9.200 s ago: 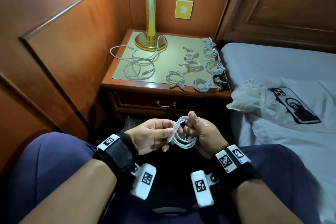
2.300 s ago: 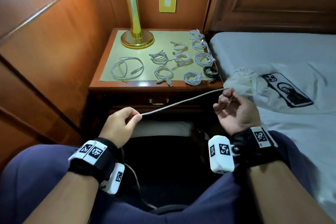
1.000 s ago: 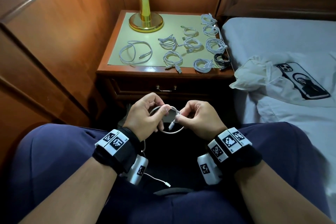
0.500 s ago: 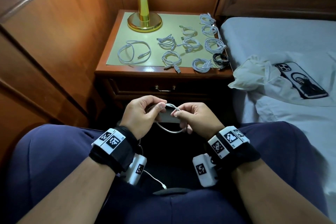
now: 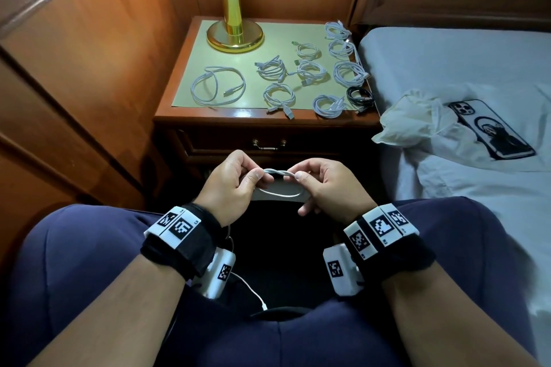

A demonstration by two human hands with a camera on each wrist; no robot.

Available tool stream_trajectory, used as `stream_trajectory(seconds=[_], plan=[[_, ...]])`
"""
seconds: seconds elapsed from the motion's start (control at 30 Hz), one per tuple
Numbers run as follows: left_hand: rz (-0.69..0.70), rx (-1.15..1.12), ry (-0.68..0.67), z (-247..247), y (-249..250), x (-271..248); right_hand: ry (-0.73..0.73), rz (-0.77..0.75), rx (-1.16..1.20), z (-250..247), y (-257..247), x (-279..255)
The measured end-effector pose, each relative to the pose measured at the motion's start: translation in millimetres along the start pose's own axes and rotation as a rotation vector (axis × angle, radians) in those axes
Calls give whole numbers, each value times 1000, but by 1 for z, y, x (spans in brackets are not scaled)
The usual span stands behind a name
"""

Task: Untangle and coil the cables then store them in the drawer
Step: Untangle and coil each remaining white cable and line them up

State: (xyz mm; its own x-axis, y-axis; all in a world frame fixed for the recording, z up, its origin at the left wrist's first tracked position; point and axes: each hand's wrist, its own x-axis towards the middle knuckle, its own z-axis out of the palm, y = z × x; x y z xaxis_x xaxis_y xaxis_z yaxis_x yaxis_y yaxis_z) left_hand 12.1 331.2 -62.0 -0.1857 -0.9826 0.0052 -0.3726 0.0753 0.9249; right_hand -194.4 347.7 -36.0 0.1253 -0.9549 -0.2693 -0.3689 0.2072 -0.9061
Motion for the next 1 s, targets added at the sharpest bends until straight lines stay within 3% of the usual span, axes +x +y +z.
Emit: stream_trajectory(seconds=[0.23,0.43,0.57,0.7,1.0], plan=[[-32,8,21,-4,4,3,129,-71,-242,-4,2,3],[-10,-17,138,-3,8,7,299,-109,-484,-1,7,9],[-3,-41,190,-5,4,6,169,-145,-381,5,16,10],[28,-121,177,-4,7,3,160,-129,-399,1,18,11],[78,-157,119,-6,10,0,-153,-40,150,4,12,4]])
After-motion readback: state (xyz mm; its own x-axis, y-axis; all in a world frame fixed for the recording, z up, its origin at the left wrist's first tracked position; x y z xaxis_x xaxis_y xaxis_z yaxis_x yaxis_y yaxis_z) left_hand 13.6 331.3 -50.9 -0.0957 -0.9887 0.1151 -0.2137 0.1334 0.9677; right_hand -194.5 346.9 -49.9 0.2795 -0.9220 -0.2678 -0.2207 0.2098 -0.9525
